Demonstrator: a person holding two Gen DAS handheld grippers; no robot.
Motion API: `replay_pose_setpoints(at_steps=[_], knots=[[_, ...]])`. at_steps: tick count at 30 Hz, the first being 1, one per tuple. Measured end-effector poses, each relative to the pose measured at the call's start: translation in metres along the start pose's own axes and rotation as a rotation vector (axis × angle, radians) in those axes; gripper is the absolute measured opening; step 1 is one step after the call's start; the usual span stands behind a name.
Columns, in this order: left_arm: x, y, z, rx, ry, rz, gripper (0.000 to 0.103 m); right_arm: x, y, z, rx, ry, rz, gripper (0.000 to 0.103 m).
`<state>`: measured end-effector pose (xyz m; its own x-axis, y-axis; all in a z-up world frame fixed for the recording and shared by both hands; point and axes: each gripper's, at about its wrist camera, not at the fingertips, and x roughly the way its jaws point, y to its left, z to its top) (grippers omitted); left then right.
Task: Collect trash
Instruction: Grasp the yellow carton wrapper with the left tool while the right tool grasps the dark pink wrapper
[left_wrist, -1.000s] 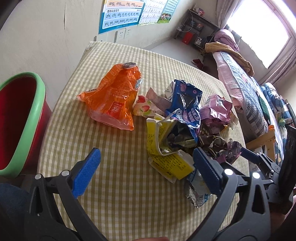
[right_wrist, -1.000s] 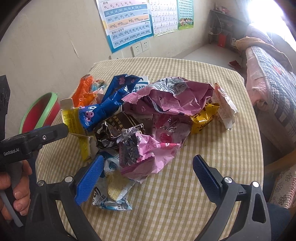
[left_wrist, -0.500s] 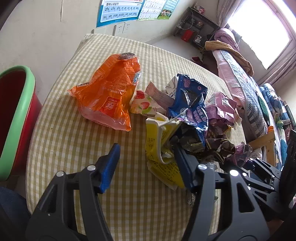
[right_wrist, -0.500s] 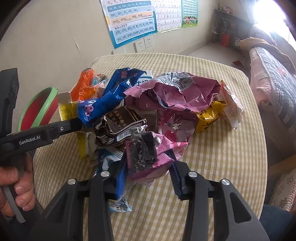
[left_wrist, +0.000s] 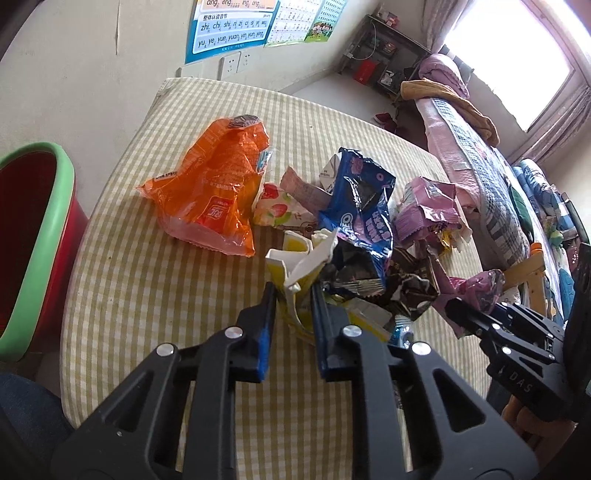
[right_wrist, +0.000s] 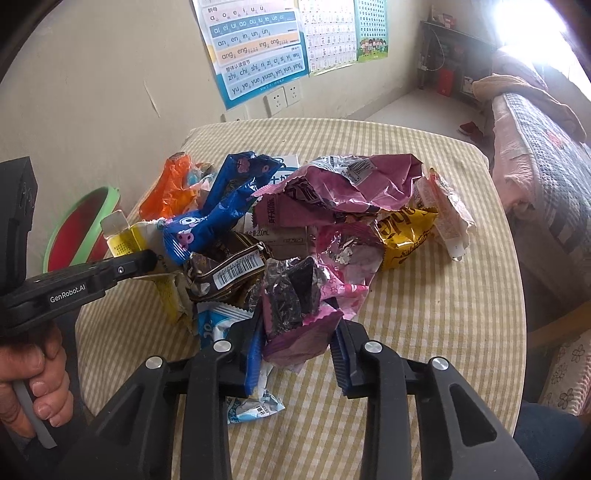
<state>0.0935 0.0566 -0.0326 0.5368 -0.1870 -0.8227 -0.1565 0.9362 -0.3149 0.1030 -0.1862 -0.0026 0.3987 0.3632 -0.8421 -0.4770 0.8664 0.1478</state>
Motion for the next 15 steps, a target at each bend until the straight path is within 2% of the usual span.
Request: replay_pose_setpoints(at_steps=[7, 15], knots=[[-0.022, 0.001, -0.002, -0.005, -0.031, 0.01, 0.018, -0.016, -0.006, 0.001, 0.048, -0.004, 0.027, 0.031], [-0.041, 0.004, -0.006, -0.003, -0.058, 0.004, 0.018, -0.037, 0.007, -0.006, 0.024, -0.003, 0.064, 0.031]])
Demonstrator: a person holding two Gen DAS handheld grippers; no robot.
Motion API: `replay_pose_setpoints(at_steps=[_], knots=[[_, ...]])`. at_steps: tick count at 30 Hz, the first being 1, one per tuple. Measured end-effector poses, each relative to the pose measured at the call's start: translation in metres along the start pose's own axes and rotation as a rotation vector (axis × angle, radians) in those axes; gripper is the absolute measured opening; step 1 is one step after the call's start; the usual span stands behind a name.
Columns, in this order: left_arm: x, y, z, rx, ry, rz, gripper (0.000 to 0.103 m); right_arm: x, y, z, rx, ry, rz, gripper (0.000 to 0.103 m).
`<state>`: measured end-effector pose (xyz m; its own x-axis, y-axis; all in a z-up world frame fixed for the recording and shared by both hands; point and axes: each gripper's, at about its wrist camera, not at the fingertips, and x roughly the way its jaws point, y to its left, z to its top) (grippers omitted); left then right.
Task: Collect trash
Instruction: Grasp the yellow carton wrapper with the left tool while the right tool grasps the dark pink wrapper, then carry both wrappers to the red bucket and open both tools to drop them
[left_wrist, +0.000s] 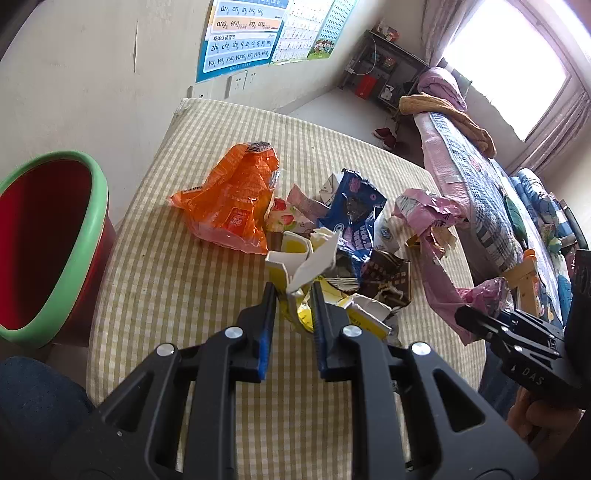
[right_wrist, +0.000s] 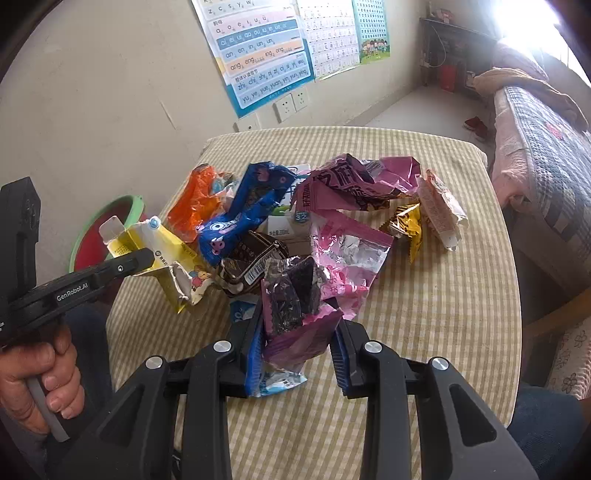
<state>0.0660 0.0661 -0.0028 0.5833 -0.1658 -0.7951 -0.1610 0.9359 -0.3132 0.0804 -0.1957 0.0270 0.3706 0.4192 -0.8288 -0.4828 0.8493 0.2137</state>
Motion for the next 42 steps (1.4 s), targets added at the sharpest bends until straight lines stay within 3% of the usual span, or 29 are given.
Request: replay_pose_setpoints(at_steps=[19, 42], knots=[[-0.051, 0.019, -0.003, -0.028, -0.098, 0.012, 0.018, -0.043, 0.064, 0.008, -0.141, -0.101, -0.004, 0.031], [-0.095, 0.1, 0.002, -0.132, -0.177, 0.12, 0.018, -0.005, 0.15, 0.044, -0.278, -0.102, 0.095, 0.031]])
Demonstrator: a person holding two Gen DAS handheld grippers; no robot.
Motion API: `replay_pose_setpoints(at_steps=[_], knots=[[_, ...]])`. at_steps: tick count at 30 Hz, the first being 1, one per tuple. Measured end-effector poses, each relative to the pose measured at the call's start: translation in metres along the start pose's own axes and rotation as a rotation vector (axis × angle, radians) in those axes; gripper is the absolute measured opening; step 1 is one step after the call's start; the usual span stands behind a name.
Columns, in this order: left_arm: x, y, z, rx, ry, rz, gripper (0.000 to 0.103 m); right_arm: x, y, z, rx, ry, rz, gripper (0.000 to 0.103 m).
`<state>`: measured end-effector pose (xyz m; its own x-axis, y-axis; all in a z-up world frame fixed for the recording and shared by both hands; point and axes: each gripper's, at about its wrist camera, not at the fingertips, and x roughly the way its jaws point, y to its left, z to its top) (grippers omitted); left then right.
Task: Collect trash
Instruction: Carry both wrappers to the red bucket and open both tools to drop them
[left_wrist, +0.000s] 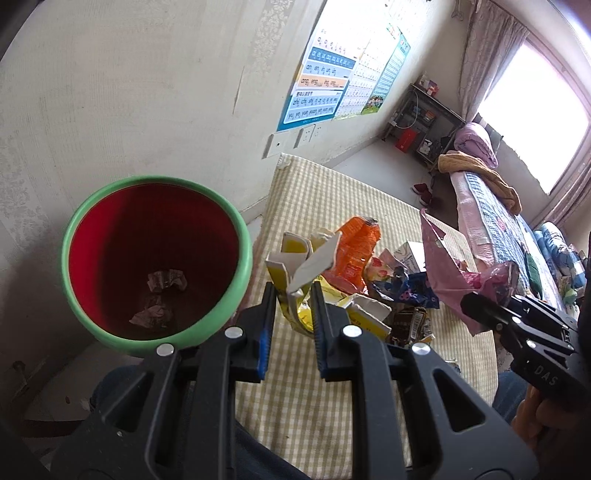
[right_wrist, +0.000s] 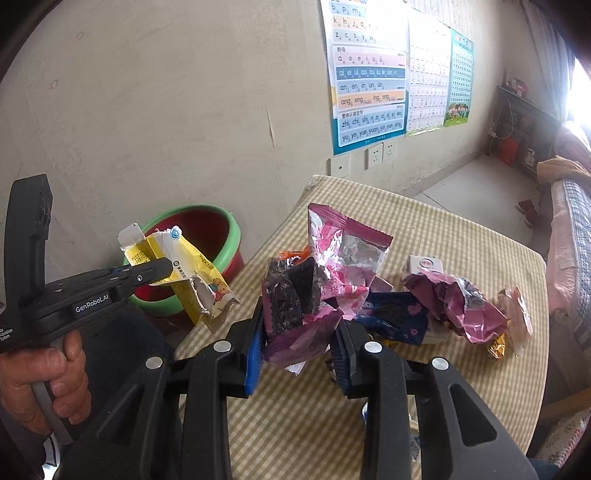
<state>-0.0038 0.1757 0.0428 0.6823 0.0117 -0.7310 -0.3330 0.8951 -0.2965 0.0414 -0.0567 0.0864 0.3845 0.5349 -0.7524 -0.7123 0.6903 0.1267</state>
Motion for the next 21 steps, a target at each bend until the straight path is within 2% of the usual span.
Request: replay_pose_setpoints(at_steps=[21], knots=[[-0.037, 0.115, 0.026, -0.154, -0.093, 0.133, 0.018, 0.071, 0.103, 0.06, -0.148, 0.011, 0.15, 0.031]])
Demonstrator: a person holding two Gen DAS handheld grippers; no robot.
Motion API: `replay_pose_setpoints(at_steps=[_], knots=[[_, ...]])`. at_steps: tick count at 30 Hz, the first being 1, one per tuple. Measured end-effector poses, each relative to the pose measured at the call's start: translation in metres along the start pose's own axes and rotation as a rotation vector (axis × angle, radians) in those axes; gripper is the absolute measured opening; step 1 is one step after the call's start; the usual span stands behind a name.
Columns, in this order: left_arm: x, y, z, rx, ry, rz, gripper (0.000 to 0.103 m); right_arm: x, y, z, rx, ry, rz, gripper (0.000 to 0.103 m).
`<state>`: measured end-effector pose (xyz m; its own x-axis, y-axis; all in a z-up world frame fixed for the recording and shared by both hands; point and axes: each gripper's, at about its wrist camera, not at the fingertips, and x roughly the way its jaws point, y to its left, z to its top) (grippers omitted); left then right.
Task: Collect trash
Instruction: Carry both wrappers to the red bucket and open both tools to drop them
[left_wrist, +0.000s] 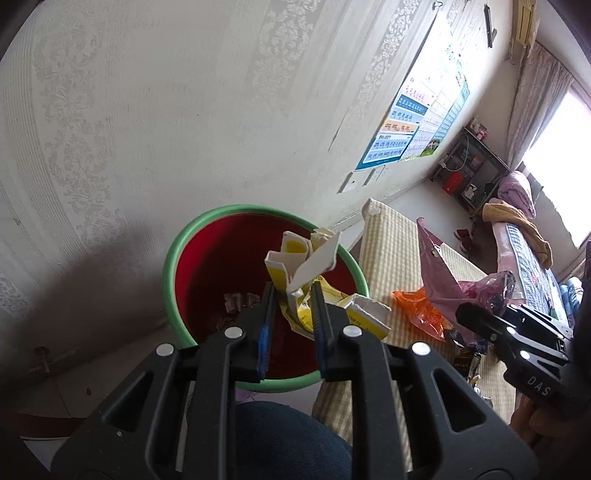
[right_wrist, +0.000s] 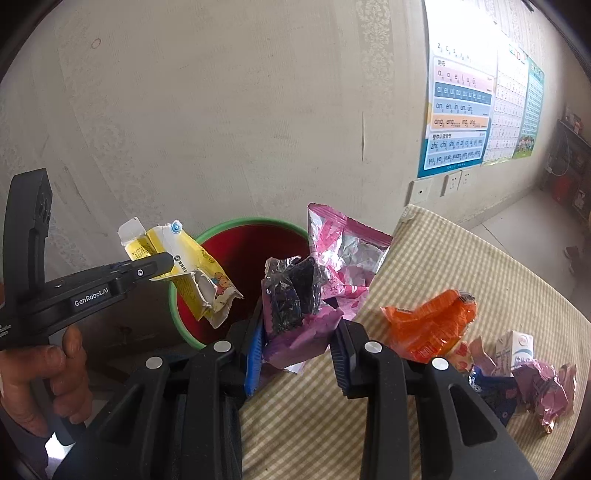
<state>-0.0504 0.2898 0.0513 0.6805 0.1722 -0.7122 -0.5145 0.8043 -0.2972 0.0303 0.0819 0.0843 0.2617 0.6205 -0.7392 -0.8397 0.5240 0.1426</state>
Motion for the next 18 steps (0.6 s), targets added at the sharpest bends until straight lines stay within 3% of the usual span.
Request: replay_pose_setpoints(at_steps=[10, 18], knots=[[-0.003, 0.039, 0.019, -0.037, -0.029, 0.021, 0.019, 0.046, 0.031, 0.021, -0.047, 0.039, 0.067, 0.031], [0.013, 0.046, 0.023, -0.03, -0.008, 0.031, 0.019, 0.074, 0.046, 0.022, -0.074, 0.08, 0.087, 0.031]])
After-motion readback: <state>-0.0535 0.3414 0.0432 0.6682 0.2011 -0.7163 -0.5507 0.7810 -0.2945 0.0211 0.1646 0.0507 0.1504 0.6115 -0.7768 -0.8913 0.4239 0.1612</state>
